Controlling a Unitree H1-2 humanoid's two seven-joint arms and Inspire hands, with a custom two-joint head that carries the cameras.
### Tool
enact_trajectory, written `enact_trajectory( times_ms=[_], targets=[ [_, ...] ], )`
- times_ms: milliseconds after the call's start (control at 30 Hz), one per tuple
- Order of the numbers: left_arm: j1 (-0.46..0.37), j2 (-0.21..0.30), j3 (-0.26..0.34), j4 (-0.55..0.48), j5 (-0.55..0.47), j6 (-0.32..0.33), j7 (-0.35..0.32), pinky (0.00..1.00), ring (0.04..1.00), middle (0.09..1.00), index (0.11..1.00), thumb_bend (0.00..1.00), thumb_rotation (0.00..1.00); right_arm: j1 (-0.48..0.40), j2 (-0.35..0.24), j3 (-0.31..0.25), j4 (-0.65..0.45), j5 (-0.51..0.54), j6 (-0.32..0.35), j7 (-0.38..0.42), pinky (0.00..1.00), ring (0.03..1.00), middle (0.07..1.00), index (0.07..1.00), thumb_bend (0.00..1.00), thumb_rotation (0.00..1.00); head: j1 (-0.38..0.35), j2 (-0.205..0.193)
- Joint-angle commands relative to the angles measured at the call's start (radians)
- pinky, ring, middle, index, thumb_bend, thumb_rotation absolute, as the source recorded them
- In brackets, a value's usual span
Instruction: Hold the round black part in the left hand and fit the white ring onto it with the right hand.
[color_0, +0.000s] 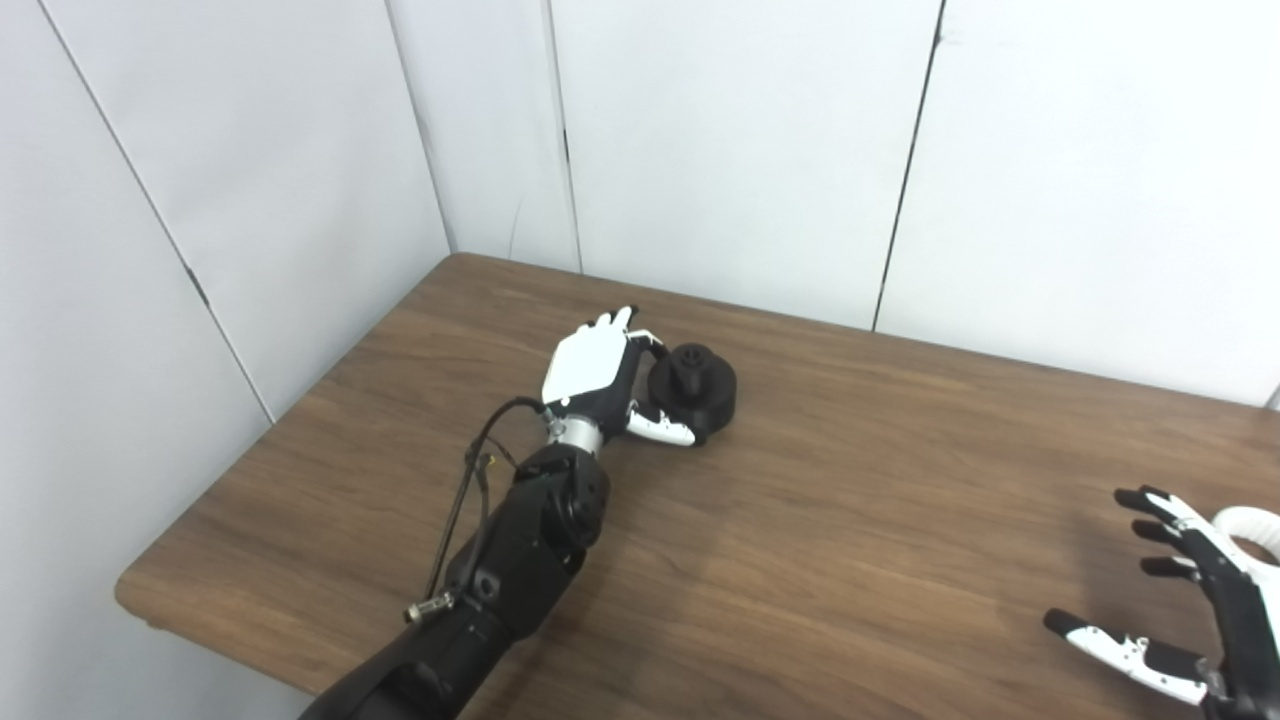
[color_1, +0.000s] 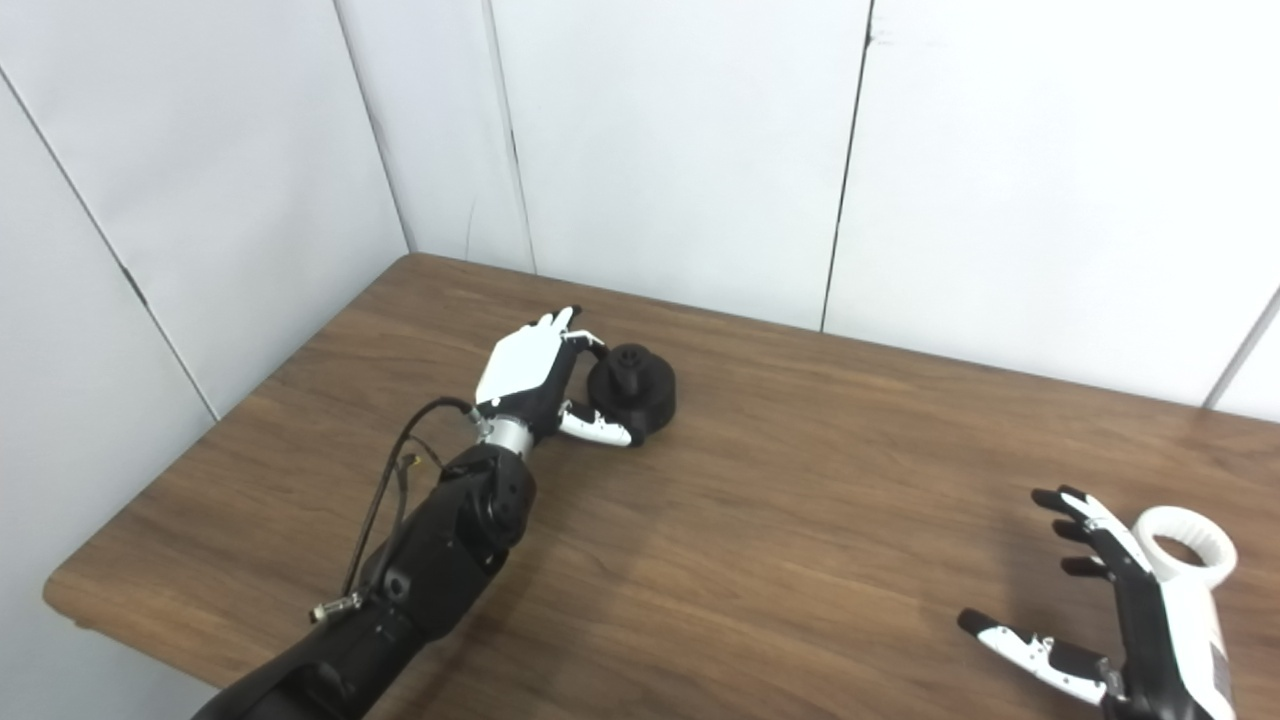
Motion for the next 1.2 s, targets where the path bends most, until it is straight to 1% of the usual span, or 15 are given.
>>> enact_trajectory(
  times_ms=[0, 133, 200, 267, 300, 367, 433, 533, 667, 800, 867, 933, 1033, 1067, 1167],
  targets=[
    [-0.037, 0.019, -0.004, -0.001, 0.005, -0.017, 0.019, 1.00, 1.000, 1.000, 0.614, 0.97, 0.27, -0.005, 0.004, -0.007, -0.031, 0.000, -0.002, -0.012, 0.66, 0.777, 0.870, 0.783, 0.82, 0.14, 0.000, 0.001],
    [-0.031, 0.019, -0.009, -0.005, 0.006, -0.023, 0.025, 1.00, 1.000, 1.000, 0.604, 0.97, 0.26, -0.003, 0.008, -0.008, -0.037, 0.003, 0.004, -0.012, 0.65, 0.774, 0.869, 0.783, 0.82, 0.14, -0.015, 0.004],
    [-0.024, 0.021, -0.012, -0.011, 0.007, -0.033, 0.028, 1.00, 1.000, 1.000, 0.600, 0.98, 0.26, -0.001, 0.011, -0.006, -0.037, 0.000, 0.001, -0.015, 0.64, 0.773, 0.864, 0.781, 0.82, 0.14, -0.038, 0.010],
    [-0.004, 0.017, -0.017, -0.032, 0.003, -0.052, 0.029, 1.00, 1.000, 1.000, 0.596, 0.98, 0.26, -0.002, 0.017, 0.000, -0.028, -0.018, -0.012, -0.034, 0.64, 0.768, 0.857, 0.775, 0.82, 0.14, -0.079, 0.019],
    [0.004, 0.015, -0.018, -0.040, 0.001, -0.057, 0.028, 1.00, 1.000, 1.000, 0.596, 0.98, 0.26, -0.002, 0.019, 0.002, -0.025, -0.026, -0.016, -0.040, 0.63, 0.766, 0.854, 0.773, 0.83, 0.15, -0.084, 0.020],
    [0.031, 0.005, -0.032, -0.071, 0.000, -0.070, 0.020, 1.00, 1.000, 1.000, 0.601, 0.98, 0.26, -0.002, 0.026, 0.006, -0.033, -0.043, -0.004, -0.043, 0.64, 0.772, 0.853, 0.772, 0.83, 0.15, -0.121, 0.027],
    [0.052, -0.003, -0.043, -0.097, -0.003, -0.079, 0.010, 1.00, 1.000, 1.000, 0.605, 0.98, 0.25, -0.002, 0.032, 0.008, -0.042, -0.048, 0.005, -0.042, 0.65, 0.781, 0.855, 0.772, 0.83, 0.15, -0.140, 0.032],
    [0.093, -0.027, -0.074, -0.159, -0.012, -0.090, -0.027, 1.00, 1.000, 1.000, 0.619, 0.98, 0.27, -0.004, 0.038, 0.008, -0.064, -0.052, 0.015, -0.035, 0.68, 0.801, 0.864, 0.778, 0.81, 0.16, -0.160, 0.039],
    [0.131, -0.046, -0.117, -0.213, -0.009, -0.114, -0.045, 1.00, 1.000, 1.000, 0.616, 1.00, 0.27, -0.003, 0.042, 0.005, -0.092, -0.056, 0.033, -0.027, 0.67, 0.799, 0.873, 0.786, 0.80, 0.17, -0.181, 0.051],
    [0.164, -0.072, -0.164, -0.279, -0.012, -0.135, -0.085, 1.00, 1.000, 1.000, 0.615, 1.00, 0.27, -0.005, 0.042, -0.004, -0.098, -0.054, 0.047, -0.027, 0.65, 0.793, 0.880, 0.795, 0.79, 0.18, -0.205, 0.064],
    [0.178, -0.082, -0.187, -0.309, -0.009, -0.137, -0.107, 1.00, 1.000, 1.000, 0.617, 1.00, 0.28, -0.008, 0.044, -0.005, -0.098, -0.055, 0.051, -0.030, 0.65, 0.792, 0.881, 0.797, 0.79, 0.19, -0.237, 0.077],
    [0.191, -0.090, -0.208, -0.338, -0.004, -0.139, -0.127, 1.00, 1.000, 1.000, 0.621, 1.00, 0.30, -0.009, 0.050, -0.004, -0.103, -0.062, 0.064, -0.032, 0.65, 0.792, 0.880, 0.799, 0.78, 0.21, -0.260, 0.082],
    [0.212, -0.105, -0.233, -0.377, 0.015, -0.145, -0.141, 1.00, 1.000, 1.000, 0.620, 1.00, 0.31, -0.011, 0.055, 0.002, -0.102, -0.075, 0.067, -0.040, 0.65, 0.785, 0.877, 0.800, 0.78, 0.23, -0.296, 0.090],
    [0.220, -0.109, -0.241, -0.390, 0.022, -0.143, -0.151, 1.00, 1.000, 1.000, 0.622, 1.00, 0.32, -0.012, 0.058, 0.003, -0.103, -0.078, 0.066, -0.041, 0.65, 0.785, 0.879, 0.801, 0.78, 0.23, -0.309, 0.094],
    [0.242, -0.111, -0.265, -0.419, 0.033, -0.165, -0.174, 1.00, 1.000, 1.000, 0.627, 1.00, 0.33, -0.012, 0.070, 0.001, -0.113, -0.085, 0.076, -0.041, 0.65, 0.781, 0.881, 0.802, 0.78, 0.22, -0.335, 0.100]
  ],
)
